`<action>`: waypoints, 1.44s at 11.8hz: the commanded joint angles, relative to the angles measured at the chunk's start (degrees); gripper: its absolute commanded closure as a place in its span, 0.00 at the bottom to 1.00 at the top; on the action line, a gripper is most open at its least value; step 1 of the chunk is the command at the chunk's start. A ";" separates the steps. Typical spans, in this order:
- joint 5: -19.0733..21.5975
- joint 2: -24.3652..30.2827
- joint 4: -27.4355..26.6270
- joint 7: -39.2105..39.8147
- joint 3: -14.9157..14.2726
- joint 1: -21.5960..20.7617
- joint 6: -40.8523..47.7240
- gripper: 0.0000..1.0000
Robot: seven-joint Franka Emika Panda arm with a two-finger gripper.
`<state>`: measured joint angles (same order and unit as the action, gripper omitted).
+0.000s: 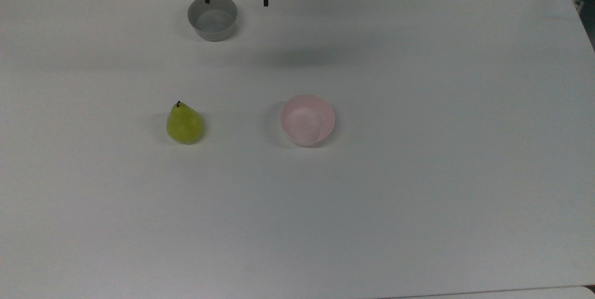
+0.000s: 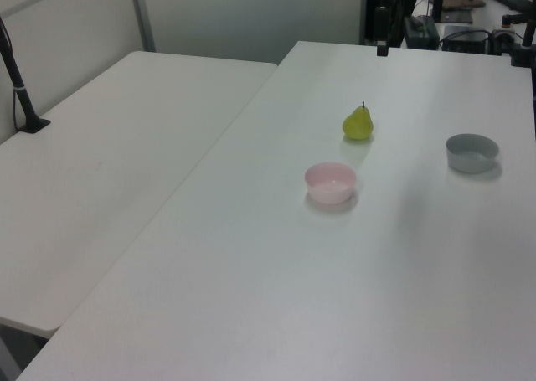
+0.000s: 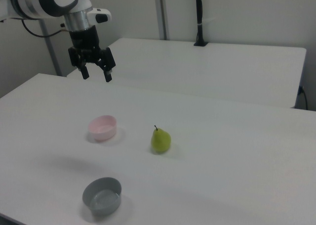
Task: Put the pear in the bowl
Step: 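Move the open gripper from above the grey bowl toward the green pear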
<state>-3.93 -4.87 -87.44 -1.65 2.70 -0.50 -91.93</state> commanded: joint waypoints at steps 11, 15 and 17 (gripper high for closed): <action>0.60 1.10 -0.98 2.34 -1.03 0.06 1.41 0.00; 0.42 -0.48 0.95 10.94 -2.34 4.71 0.97 0.00; 0.59 -1.01 1.31 15.44 -4.27 5.42 0.79 0.00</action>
<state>-3.95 -5.07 -87.25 8.42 0.49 4.24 -91.93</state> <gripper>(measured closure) 0.000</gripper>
